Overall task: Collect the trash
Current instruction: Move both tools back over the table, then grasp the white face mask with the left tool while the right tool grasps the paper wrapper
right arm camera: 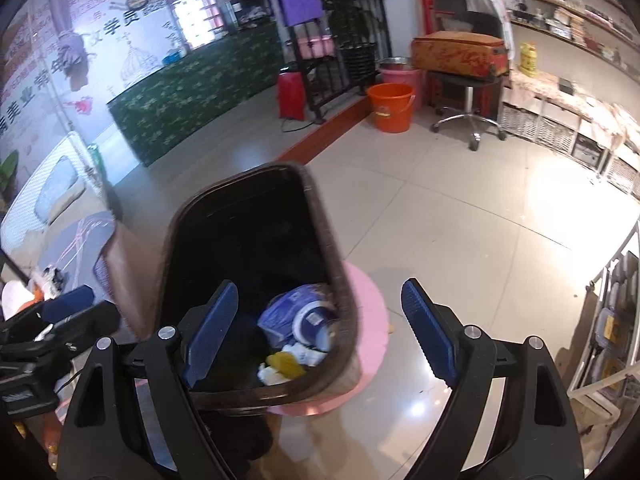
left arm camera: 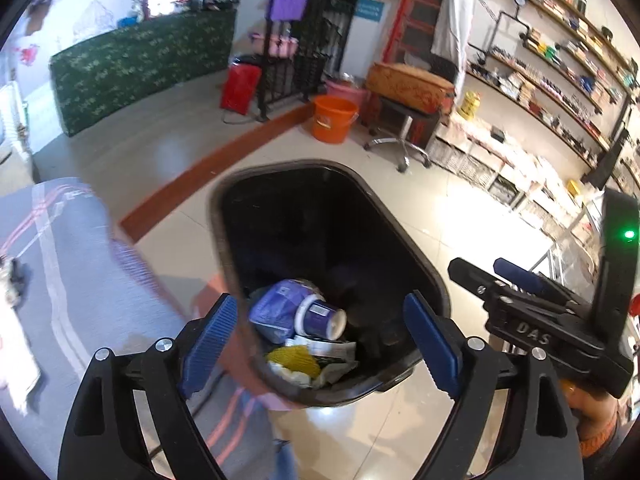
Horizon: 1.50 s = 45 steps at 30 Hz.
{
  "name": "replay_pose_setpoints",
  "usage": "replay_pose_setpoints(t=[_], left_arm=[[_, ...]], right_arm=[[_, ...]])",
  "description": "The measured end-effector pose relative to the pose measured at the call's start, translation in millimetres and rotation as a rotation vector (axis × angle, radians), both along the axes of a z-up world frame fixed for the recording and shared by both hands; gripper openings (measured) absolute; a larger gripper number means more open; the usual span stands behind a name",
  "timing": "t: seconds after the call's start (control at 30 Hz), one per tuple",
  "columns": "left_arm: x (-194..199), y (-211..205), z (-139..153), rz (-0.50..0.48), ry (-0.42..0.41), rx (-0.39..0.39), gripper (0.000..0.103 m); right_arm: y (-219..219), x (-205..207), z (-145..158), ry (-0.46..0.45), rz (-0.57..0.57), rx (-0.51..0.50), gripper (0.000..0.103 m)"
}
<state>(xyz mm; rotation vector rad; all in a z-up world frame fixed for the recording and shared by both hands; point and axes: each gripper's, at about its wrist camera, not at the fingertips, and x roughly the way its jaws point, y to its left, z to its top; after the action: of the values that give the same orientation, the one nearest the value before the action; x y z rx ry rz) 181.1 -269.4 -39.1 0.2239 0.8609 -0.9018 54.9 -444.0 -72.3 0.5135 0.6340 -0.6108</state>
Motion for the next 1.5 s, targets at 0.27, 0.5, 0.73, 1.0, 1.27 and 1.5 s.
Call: replay_pose_setpoints(t=[0.27, 0.5, 0.73, 1.0, 1.27, 1.5], left_arm=[[11.2, 58.3, 10.0, 0.139, -0.036, -0.002, 0.086], [21.6, 108.1, 12.4, 0.266, -0.02, -0.024, 0.087], [37.7, 176.4, 11.4, 0.415, -0.016, -0.026, 0.088], [54.8, 265.1, 16.8, 0.618, -0.032, -0.031, 0.088], [77.7, 352.0, 21.7, 0.811, -0.06, -0.026, 0.088], [130.0, 401.6, 17.6, 0.907, -0.028, -0.024, 0.084]], right_arm=[[44.4, 39.1, 5.6, 0.001, 0.152, -0.007, 0.083], [86.7, 67.9, 13.2, -0.001, 0.282, -0.01, 0.083], [138.1, 98.1, 18.9, 0.004, 0.444, -0.005, 0.083], [205.3, 136.7, 30.5, 0.002, 0.639, -0.015, 0.083], [280.2, 183.4, 31.5, 0.068, 0.837, -0.092, 0.083], [313.6, 227.5, 24.2, 0.159, 0.905, -0.171, 0.083]])
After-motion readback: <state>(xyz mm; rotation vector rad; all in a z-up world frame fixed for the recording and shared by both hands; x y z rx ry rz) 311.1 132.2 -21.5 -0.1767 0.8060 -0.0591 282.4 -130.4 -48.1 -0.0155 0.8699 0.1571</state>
